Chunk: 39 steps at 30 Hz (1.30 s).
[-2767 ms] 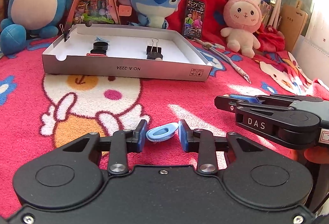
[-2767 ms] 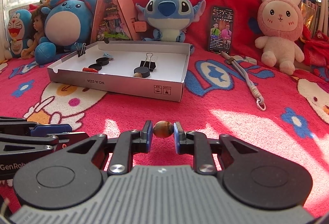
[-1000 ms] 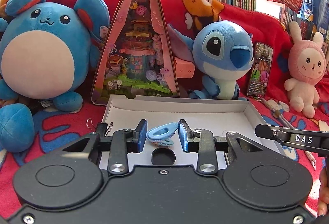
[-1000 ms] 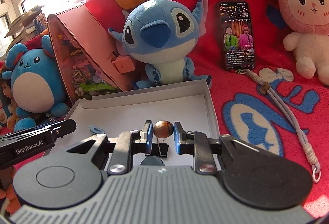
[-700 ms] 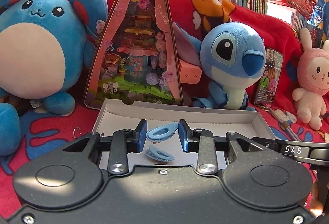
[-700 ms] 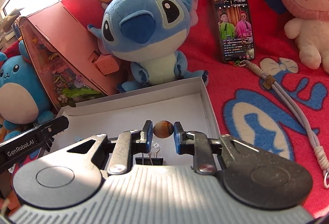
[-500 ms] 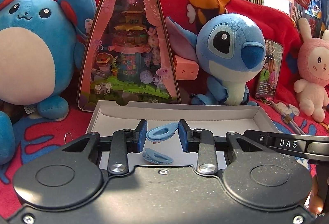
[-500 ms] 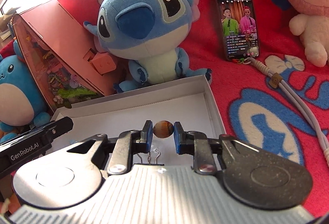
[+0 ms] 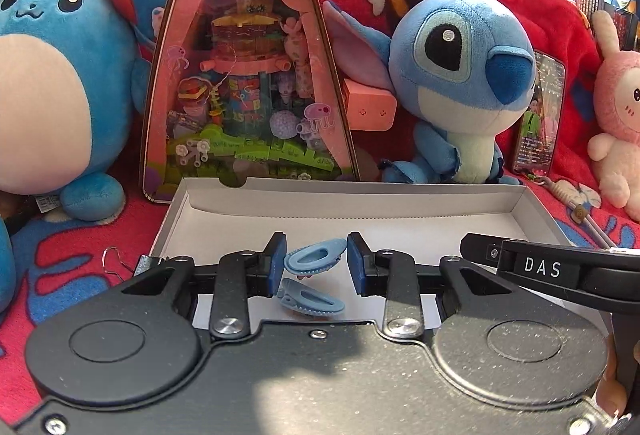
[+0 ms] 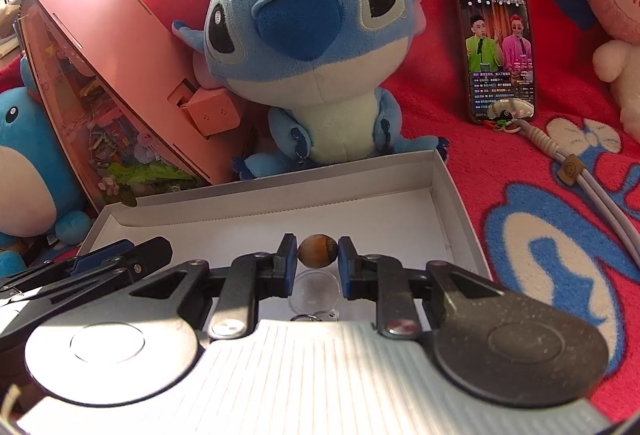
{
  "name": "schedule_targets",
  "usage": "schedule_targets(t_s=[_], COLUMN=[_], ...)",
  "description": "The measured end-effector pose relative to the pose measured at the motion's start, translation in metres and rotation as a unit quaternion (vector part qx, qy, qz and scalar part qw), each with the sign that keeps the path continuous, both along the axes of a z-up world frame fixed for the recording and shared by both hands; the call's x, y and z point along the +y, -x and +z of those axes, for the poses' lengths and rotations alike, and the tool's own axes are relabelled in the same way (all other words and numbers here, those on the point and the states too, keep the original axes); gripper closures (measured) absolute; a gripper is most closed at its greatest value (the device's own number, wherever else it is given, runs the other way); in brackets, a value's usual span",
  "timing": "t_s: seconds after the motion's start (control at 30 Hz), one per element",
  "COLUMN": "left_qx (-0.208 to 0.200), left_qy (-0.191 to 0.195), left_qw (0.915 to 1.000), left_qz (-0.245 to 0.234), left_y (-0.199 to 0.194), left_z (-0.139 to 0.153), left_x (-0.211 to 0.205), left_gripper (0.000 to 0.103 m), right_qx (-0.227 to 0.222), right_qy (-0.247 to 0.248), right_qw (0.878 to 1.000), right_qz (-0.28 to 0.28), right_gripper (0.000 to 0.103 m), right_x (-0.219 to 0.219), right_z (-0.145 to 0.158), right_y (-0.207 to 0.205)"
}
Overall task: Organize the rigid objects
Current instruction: 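Lower both grippers into the box and open them to release the hair clip and ball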
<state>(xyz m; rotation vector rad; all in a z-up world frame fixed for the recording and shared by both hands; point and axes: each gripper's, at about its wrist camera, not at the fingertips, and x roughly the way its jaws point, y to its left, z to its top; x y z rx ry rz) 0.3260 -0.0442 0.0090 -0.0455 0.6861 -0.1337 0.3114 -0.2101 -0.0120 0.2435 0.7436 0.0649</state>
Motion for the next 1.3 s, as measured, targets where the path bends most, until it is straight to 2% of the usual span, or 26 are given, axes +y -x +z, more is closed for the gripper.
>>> schedule_targets(t_s=[0.73, 1.3], left_qx=[0.03, 0.031], left_qy=[0.011, 0.009], left_qw=[0.9993, 0.9993], left_qz=[0.018, 0.02], left_y=[-0.007, -0.007], left_z=[-0.011, -0.012], left_x=[0.003, 0.003], left_gripper=[0.071, 0.071], right_qx=[0.002, 0.003], right_qy=[0.009, 0.007], right_qw=[1.0, 1.0], right_qz=[0.01, 0.009], right_gripper=[0.076, 0.075], right_x=[0.005, 0.004], right_z=[-0.006, -0.006], right_y=[-0.003, -0.002])
